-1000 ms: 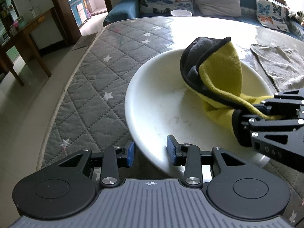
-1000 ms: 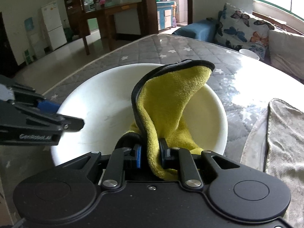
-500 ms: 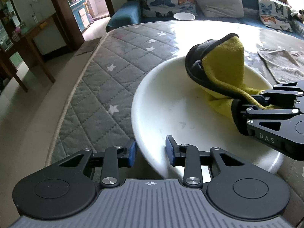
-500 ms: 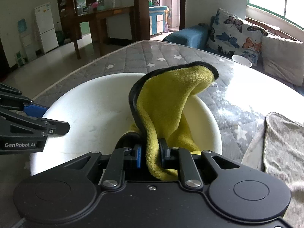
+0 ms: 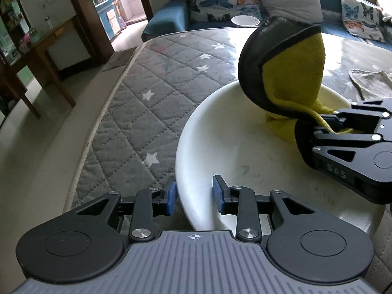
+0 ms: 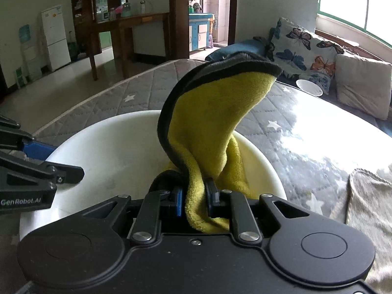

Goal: Clean bowl
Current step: 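Wipe the yellow cloth along the basin wall with the right tool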

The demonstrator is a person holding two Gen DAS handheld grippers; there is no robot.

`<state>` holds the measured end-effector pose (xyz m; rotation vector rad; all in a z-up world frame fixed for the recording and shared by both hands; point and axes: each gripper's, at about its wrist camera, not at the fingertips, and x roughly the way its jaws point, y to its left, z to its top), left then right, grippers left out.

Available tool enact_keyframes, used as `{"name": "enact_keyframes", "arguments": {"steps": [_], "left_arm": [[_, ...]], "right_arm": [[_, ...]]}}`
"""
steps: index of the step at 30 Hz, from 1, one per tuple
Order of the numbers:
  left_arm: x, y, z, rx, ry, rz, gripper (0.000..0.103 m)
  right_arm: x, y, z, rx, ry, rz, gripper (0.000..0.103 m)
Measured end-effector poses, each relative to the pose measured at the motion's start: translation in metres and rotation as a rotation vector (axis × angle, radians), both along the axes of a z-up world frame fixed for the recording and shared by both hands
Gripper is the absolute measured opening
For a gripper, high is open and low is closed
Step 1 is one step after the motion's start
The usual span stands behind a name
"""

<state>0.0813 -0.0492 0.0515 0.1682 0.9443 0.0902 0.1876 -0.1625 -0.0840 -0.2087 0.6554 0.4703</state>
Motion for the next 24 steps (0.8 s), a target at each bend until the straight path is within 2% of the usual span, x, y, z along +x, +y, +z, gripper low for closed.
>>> {"name": "enact_keyframes", "arguments": {"steps": [9,14,24], "left_arm": [[-0.005,0.0,0.002,0.013,-0.011,0.005,0.036],[-0.013,0.004,0.004,0.008,-0.019,0.02,0.042],[-0.033,0.006,0.013,-0.015,-0.036,0.035,0.049]], "right_arm": [[-0.012,0.003,0.001,-0.004,0.002,0.034,0.019],[-0.023,-0.002,0.005,0.008,0.004,0.024,0.018],[-0.047,-0.021,0.03,0.035,-0.055,-0.019,0.018]]}}
